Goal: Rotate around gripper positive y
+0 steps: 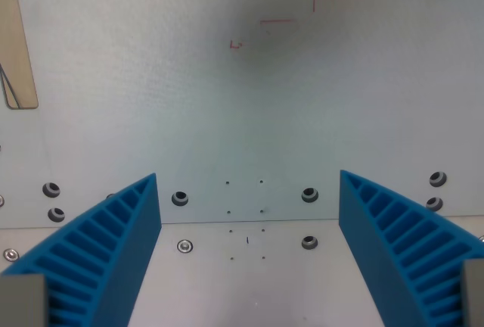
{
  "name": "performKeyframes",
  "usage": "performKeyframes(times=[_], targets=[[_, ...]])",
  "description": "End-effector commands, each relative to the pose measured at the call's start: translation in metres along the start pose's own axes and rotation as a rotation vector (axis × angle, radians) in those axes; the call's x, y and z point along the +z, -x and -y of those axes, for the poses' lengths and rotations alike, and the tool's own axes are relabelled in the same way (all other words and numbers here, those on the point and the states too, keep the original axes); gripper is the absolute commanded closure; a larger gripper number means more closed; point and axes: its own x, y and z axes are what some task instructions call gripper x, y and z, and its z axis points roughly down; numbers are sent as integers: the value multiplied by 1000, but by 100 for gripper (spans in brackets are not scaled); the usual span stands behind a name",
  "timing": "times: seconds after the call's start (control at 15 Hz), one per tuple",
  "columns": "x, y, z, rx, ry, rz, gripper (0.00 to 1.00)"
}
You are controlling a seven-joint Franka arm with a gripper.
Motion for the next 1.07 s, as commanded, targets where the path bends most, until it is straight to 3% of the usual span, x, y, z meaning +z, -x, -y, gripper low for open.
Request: performKeyframes(times=[0.07,1.07], targets=[[-3,0,0,0,0,-17,0],[-3,0,0,0,0,-192,0]])
